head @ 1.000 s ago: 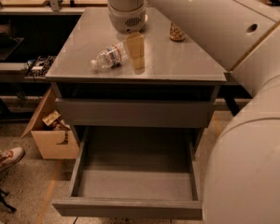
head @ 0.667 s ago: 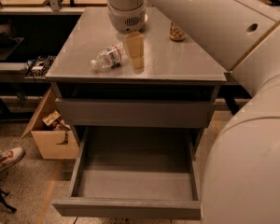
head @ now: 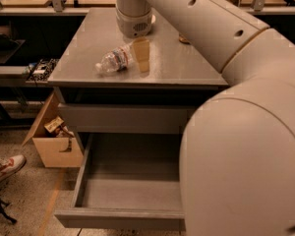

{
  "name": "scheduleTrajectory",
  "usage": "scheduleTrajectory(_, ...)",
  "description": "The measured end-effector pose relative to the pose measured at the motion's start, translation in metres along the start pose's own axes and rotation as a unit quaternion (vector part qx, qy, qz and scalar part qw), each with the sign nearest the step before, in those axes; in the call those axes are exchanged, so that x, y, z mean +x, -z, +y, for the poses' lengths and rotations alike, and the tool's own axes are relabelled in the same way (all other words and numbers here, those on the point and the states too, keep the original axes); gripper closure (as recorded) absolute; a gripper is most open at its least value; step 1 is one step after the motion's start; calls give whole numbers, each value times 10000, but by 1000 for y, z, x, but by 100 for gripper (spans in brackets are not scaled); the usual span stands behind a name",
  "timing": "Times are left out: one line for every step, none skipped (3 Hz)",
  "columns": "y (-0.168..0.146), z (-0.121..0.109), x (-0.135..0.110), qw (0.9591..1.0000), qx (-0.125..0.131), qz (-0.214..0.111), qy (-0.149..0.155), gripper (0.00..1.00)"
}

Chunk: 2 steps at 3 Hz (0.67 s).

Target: Place water bottle into middle drawer

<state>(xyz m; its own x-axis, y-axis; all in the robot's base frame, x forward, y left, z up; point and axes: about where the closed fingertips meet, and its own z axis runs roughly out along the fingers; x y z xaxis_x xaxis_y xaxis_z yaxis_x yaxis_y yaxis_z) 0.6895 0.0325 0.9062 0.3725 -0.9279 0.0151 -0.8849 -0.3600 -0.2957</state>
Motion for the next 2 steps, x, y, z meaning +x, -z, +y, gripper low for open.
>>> scheduleTrajectory(-22,-20,7,9998,-116,-96,92,0)
scheduleTrajectory(-43,-38,11,9996,-209,-132,157,0)
